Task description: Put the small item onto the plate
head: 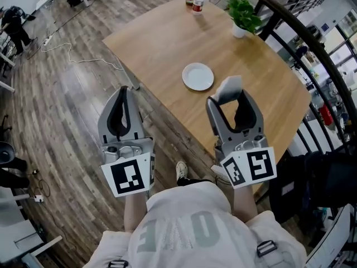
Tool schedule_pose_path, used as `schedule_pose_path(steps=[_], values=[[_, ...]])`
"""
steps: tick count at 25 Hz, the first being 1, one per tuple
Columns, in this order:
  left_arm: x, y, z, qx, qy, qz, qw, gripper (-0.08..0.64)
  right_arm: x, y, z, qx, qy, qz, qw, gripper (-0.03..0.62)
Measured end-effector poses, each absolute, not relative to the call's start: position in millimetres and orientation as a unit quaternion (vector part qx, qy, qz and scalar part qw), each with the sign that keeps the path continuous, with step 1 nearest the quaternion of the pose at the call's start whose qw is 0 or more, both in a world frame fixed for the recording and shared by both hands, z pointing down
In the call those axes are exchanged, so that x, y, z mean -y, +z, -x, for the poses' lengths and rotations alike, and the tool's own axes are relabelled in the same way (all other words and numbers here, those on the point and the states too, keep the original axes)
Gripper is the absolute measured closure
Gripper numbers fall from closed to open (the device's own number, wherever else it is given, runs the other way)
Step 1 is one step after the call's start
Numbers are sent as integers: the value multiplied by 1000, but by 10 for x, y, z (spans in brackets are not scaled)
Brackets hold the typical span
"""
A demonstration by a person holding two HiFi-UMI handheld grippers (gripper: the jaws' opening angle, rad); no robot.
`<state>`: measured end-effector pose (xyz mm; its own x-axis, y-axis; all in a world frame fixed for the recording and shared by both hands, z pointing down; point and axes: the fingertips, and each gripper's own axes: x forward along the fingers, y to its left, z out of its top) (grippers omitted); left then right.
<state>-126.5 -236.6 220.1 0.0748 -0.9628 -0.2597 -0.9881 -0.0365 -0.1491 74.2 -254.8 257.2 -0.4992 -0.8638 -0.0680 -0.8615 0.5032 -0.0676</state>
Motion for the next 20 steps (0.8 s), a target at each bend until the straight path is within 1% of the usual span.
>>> schedule_pose_path(steps=[8, 15, 20], values=[[2790, 2205, 1294, -679, 42, 718, 150, 551, 3036, 2572, -676, -865, -16, 499, 60, 279], [2821, 2139, 1400, -677, 34, 720, 150, 551, 3035, 2490, -585, -863, -15, 499, 70, 279], [2907, 1982, 1358, -659, 57, 734, 158, 551, 2998, 2344, -571, -851, -1, 518, 87, 279]])
